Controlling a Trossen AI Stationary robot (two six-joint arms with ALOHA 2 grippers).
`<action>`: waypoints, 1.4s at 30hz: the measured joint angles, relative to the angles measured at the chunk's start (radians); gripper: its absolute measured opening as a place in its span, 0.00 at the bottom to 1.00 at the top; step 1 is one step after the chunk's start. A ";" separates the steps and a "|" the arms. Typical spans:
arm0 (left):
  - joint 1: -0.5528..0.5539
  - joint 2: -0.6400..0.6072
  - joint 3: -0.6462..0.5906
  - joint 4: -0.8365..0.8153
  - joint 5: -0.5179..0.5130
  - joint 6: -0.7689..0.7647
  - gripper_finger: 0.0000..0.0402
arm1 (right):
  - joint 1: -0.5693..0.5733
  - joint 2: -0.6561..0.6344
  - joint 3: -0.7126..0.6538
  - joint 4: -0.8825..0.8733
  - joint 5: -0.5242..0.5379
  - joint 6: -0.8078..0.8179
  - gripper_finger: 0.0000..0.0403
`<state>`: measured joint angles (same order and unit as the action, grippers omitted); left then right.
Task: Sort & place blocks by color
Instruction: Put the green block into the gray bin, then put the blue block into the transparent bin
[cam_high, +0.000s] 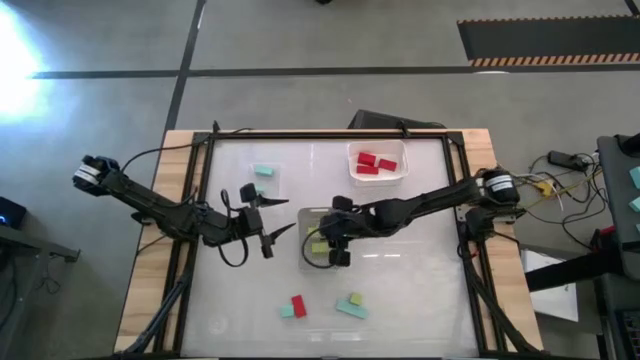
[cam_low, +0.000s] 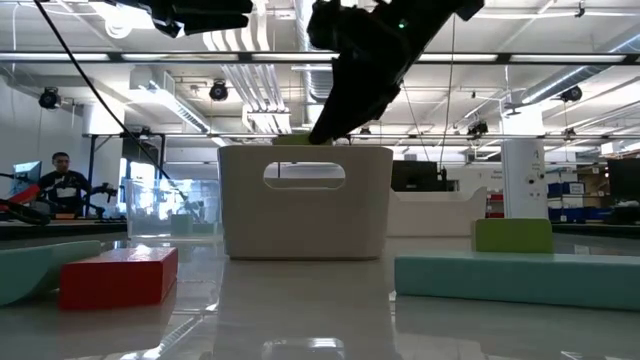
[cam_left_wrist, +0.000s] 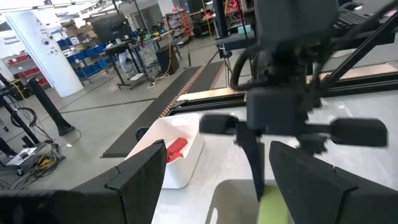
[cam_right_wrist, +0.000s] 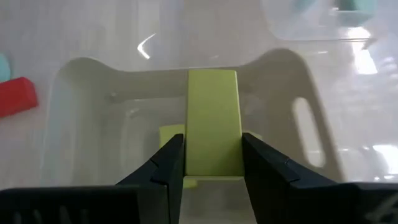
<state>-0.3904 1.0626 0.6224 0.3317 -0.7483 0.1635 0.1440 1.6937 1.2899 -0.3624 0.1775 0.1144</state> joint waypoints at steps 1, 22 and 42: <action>0.000 0.000 0.000 0.000 0.000 0.000 0.67 | 0.000 0.016 0.011 -0.001 -0.010 -0.002 0.29; -0.001 0.001 -0.001 -0.001 0.000 0.000 0.67 | 0.000 0.140 0.083 -0.091 -0.110 0.006 0.29; -0.001 0.006 -0.001 -0.001 0.000 -0.027 0.67 | 0.004 0.103 0.082 -0.115 -0.107 -0.013 0.50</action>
<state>-0.3911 1.0687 0.6210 0.3309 -0.7479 0.1368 0.1481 1.7969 1.3724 -0.4777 0.0704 0.1012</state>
